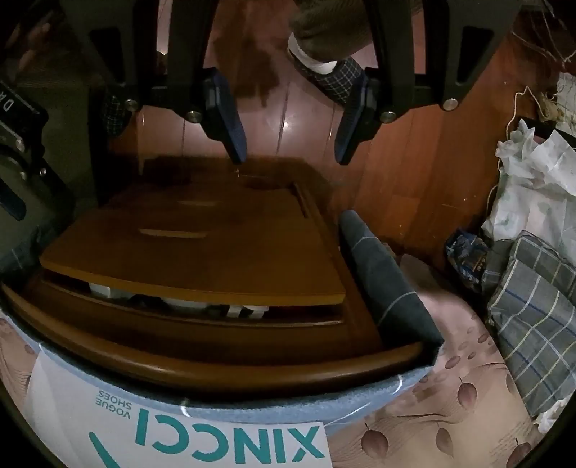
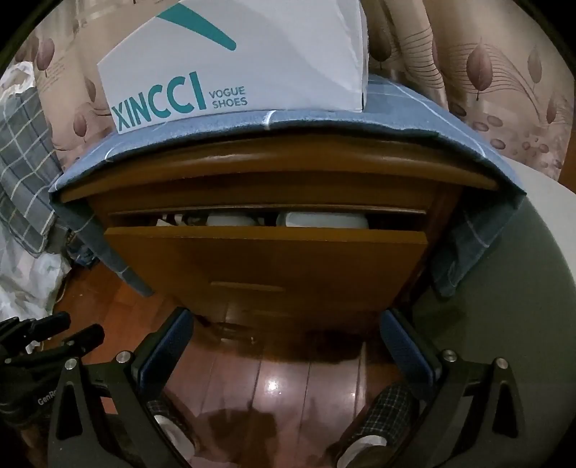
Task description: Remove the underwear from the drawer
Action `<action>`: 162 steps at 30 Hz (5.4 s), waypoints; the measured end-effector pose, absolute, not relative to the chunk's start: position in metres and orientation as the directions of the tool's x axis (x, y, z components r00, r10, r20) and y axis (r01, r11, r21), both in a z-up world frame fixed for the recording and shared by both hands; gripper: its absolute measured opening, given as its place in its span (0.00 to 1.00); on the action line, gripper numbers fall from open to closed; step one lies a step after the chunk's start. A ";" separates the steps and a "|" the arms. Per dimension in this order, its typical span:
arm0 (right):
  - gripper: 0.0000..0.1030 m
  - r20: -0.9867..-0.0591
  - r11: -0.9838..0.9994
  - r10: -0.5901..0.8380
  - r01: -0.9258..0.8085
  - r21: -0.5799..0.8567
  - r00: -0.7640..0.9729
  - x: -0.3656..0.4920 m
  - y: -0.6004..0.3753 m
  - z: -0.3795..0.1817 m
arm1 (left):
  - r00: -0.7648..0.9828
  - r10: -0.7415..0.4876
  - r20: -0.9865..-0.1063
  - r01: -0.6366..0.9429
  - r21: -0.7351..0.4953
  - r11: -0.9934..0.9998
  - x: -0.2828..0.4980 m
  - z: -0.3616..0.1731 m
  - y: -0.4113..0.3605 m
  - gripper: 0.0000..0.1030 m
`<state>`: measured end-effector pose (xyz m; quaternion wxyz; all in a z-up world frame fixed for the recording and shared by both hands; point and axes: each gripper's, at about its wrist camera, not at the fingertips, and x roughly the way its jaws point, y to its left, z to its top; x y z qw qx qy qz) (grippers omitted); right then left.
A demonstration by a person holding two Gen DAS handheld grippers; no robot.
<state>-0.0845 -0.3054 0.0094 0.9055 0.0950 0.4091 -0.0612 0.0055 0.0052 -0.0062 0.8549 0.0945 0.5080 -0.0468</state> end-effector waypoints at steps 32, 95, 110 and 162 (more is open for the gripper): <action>0.99 -0.773 0.970 -0.012 0.196 0.145 0.634 -0.081 -0.305 0.002 | 0.470 0.027 -0.882 0.185 0.129 0.974 0.004 -0.014 0.007 0.51; 1.00 -0.783 0.923 0.056 0.267 0.277 0.619 -0.085 -0.335 0.002 | 0.496 -0.401 -0.770 -0.093 -0.506 0.857 0.056 -0.012 0.039 0.64; 1.00 -0.798 0.915 0.101 0.260 0.309 0.594 -0.083 -0.339 0.000 | 0.516 -0.566 -0.642 -0.343 -0.761 0.551 0.119 -0.072 0.054 0.65; 1.00 -0.813 0.949 -0.056 0.285 0.137 0.579 -0.081 -0.333 0.011 | 0.424 -0.447 -0.788 -0.419 -0.608 0.674 0.075 -0.097 0.068 1.00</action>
